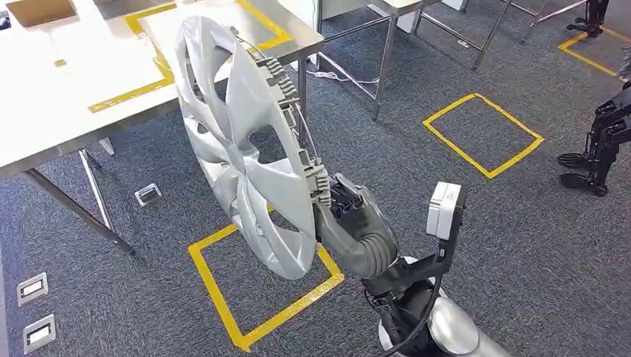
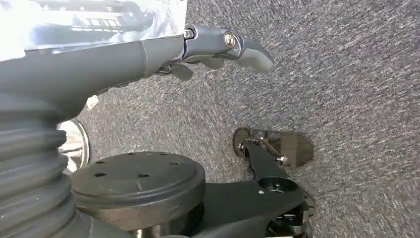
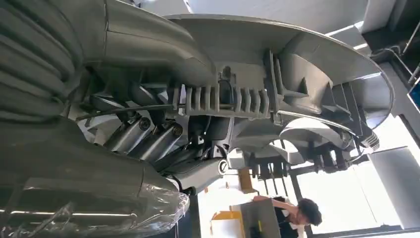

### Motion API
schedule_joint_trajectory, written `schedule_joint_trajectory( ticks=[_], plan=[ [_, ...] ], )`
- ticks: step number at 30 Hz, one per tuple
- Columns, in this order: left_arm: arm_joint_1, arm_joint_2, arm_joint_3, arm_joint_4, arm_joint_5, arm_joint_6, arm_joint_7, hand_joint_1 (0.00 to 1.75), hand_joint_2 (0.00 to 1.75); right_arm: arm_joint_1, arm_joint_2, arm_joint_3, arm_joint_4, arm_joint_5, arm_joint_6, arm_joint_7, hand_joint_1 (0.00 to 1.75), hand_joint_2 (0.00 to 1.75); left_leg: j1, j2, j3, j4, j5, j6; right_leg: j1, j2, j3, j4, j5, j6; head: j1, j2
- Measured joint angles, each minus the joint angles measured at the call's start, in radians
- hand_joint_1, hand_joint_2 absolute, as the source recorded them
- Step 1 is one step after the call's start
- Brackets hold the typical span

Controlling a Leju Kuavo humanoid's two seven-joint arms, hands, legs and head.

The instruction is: Take the parts from the cabinet and place them on the table.

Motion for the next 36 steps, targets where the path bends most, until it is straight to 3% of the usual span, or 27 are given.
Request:
schedule_joint_trajectory(
  ticks=[15, 17, 18, 19, 20, 22, 23, 24, 25, 27, 28, 29, 30, 31, 33, 34, 35, 36],
  plan=[
    [0.0, 0.0, -0.001, 0.0, 0.006, -0.001, 0.0, 0.0, 1.75, 0.0, 0.003, 0.0, 0.008, 0.0, -0.006, 0.0, 1.75, 1.75, 0.0, 0.0, 0.0, 0.0, 0.0, -0.001, 0.0, 0.0, 0.0, 0.0, 0.0, 0.0, 0.0, 0.0],
    [0.0, 0.001, -0.001, 0.0, 0.008, -0.001, 0.0, 0.0, 1.75, 0.0, 0.005, 0.0, 0.008, 0.0, -0.006, 0.0, 1.75, 1.75, -0.005, 0.0, 0.004, -0.004, 0.0, 0.015, -0.005, 0.0, 0.006, -0.016, 0.006, 0.01, -0.001, 0.0],
    [-0.002, -0.001, -0.001, 0.0, 0.008, -0.001, 0.0, 0.0, 1.75, -0.001, 0.006, 0.0, 0.008, 0.0, -0.006, 0.0, 1.75, 1.75, -0.001, 0.001, 0.016, -0.029, 0.009, 0.02, 0.0, 0.001, 0.014, -0.026, 0.007, 0.014, -0.003, 0.0],
    [-0.001, -0.002, -0.001, 0.0, 0.008, -0.001, 0.0, 0.0, 1.75, 0.001, 0.006, -0.001, 0.008, 0.0, -0.007, 0.0, 1.75, 1.75, 0.007, 0.003, 0.031, -0.048, 0.018, 0.017, -0.001, -0.004, 0.013, -0.015, 0.003, 0.014, -0.001, 0.0],
    [-0.003, -0.001, -0.001, 0.0, 0.008, -0.001, 0.0, 0.0, 1.75, -0.003, 0.006, -0.001, 0.009, 0.0, -0.008, 0.0, 1.75, 1.75, 0.01, 0.004, 0.041, -0.058, 0.019, 0.02, -0.001, -0.006, -0.005, 0.023, -0.021, 0.018, 0.003, 0.0],
    [-0.003, -0.001, -0.001, 0.0, 0.009, -0.002, 0.0, 0.0, 1.75, -0.002, 0.006, 0.0, 0.009, 0.0, -0.009, 0.0, 1.75, 1.75, 0.014, 0.005, 0.048, -0.058, 0.012, 0.019, -0.011, -0.008, -0.084, 0.175, -0.086, 0.029, 0.007, 0.0],
    [-0.002, -0.001, -0.001, 0.0, 0.01, -0.002, 0.0, 0.0, 1.75, 0.0, 0.006, 0.0, 0.009, 0.0, -0.009, 0.0, 1.75, 1.75, 0.015, 0.005, 0.053, -0.057, 0.007, 0.017, -0.016, -0.01, -0.123, 0.241, -0.104, 0.035, 0.006, 0.0],
    [-0.001, -0.001, -0.001, 0.0, 0.01, -0.002, 0.0, 0.0, 1.75, 0.001, 0.006, 0.0, 0.01, 0.002, -0.01, 0.0, 1.75, 1.75, 0.017, 0.005, 0.057, -0.055, 0.002, 0.013, -0.021, -0.011, -0.141, 0.266, -0.098, 0.04, 0.008, 0.0],
    [0.001, -0.001, -0.001, 0.0, 0.01, -0.002, 0.0, 0.0, 1.75, 0.001, 0.006, 0.0, 0.011, 0.002, -0.012, 0.001, 1.75, 1.75, 0.022, 0.004, 0.063, -0.053, -0.005, 0.006, -0.026, -0.012, -0.135, 0.247, -0.07, 0.046, 0.007, 0.0],
    [0.002, -0.002, -0.001, 0.0, 0.01, -0.002, 0.0, 0.0, 1.75, 0.003, 0.006, 0.0, 0.012, 0.002, -0.013, 0.002, 1.75, 1.75, 0.036, 0.0, 0.078, -0.04, -0.026, -0.011, -0.037, -0.012, -0.07, 0.096, 0.029, 0.062, 0.008, 0.0],
    [0.001, -0.001, -0.001, 0.0, 0.01, -0.002, 0.0, 0.0, 1.75, 0.002, 0.006, 0.0, 0.012, 0.002, -0.013, 0.002, 1.75, 1.75, 0.039, -0.001, 0.081, -0.028, -0.042, -0.023, -0.045, -0.011, -0.039, 0.018, 0.058, 0.073, 0.011, 0.0],
    [-0.001, 0.003, -0.001, 0.001, 0.01, -0.002, 0.0, 0.0, 1.75, 0.001, 0.007, 0.002, 0.014, 0.002, -0.013, 0.002, 1.75, 1.75, 0.034, -0.002, 0.068, -0.015, -0.053, -0.036, -0.036, 0.003, -0.03, 0.016, 0.028, 0.072, 0.022, 0.0],
    [-0.002, 0.003, -0.001, 0.001, 0.01, -0.002, 0.0, 0.0, 1.75, 0.002, 0.008, 0.002, 0.014, 0.002, -0.013, 0.002, 1.75, 1.75, 0.034, -0.003, 0.066, -0.013, -0.058, -0.041, -0.038, 0.004, -0.034, 0.021, 0.02, 0.036, 0.021, 0.0],
    [-0.001, 0.003, -0.001, 0.001, 0.01, -0.001, 0.0, 0.0, 1.75, 0.005, 0.008, 0.0, 0.014, 0.002, -0.013, 0.001, 1.75, 1.75, 0.034, -0.003, 0.071, -0.016, -0.059, -0.044, -0.037, 0.002, -0.034, 0.023, 0.015, 0.027, 0.01, 0.0],
    [-0.001, 0.003, -0.002, 0.001, 0.011, -0.001, 0.0, 0.0, 1.75, 0.005, 0.009, 0.001, 0.014, 0.004, -0.015, 0.003, 1.75, 1.75, 0.039, -0.002, 0.08, -0.022, -0.068, -0.054, -0.033, 0.0, -0.029, 0.026, 0.003, 0.009, 0.004, 0.0],
    [-0.001, 0.003, -0.002, 0.001, 0.011, -0.002, 0.0, 0.0, 1.75, 0.006, 0.01, 0.0, 0.014, 0.005, -0.016, 0.003, 1.75, 1.75, 0.04, 0.013, 0.083, -0.01, -0.076, -0.057, -0.033, -0.005, -0.02, 0.023, -0.001, 0.001, 0.003, 0.0],
    [-0.003, 0.003, -0.002, 0.001, 0.011, -0.001, 0.0, 0.0, 1.75, 0.006, 0.01, 0.0, 0.014, 0.007, -0.016, 0.003, 1.75, 1.75, 0.037, 0.027, 0.063, 0.034, -0.091, -0.055, -0.031, -0.009, -0.011, 0.022, -0.008, -0.007, -0.002, 0.0],
    [-0.005, 0.003, -0.002, 0.001, 0.011, -0.001, 0.0, 0.0, 1.75, 0.006, 0.011, 0.0, 0.014, 0.007, -0.017, 0.003, 1.75, 1.75, 0.034, 0.033, 0.022, 0.107, -0.118, -0.054, -0.029, -0.013, -0.003, 0.021, -0.014, -0.011, -0.005, 0.0]
  ],
)
